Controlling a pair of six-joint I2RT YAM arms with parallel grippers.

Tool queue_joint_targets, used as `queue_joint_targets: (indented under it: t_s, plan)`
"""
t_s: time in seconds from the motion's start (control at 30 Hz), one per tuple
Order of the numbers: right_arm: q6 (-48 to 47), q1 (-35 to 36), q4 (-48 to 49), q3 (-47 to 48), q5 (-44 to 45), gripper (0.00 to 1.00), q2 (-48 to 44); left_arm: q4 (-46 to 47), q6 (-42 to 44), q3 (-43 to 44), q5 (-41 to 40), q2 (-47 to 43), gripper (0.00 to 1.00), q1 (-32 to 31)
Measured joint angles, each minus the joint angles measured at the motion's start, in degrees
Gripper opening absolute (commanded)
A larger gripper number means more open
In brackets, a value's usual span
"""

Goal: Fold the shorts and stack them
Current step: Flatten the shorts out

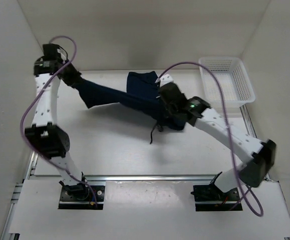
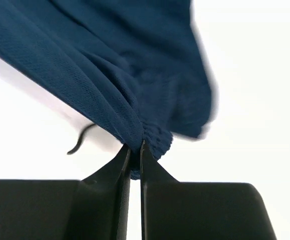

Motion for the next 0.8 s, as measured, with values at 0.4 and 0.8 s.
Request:
queue_joint_targets:
  t_s: [0.4,0.8]
  plan:
    - [-6.2,6.7,-11.8,14.5,-8.9,0.00,-23.9,-0.3,-2.9,7.1,1.5,-36.8,0.10,2.0]
    - [-2.0,7.9,-17.2,15.7,-11.2,0.00,-32.2,-5.4,-3.0,12.0,2.4,-44.7,0.10,2.0]
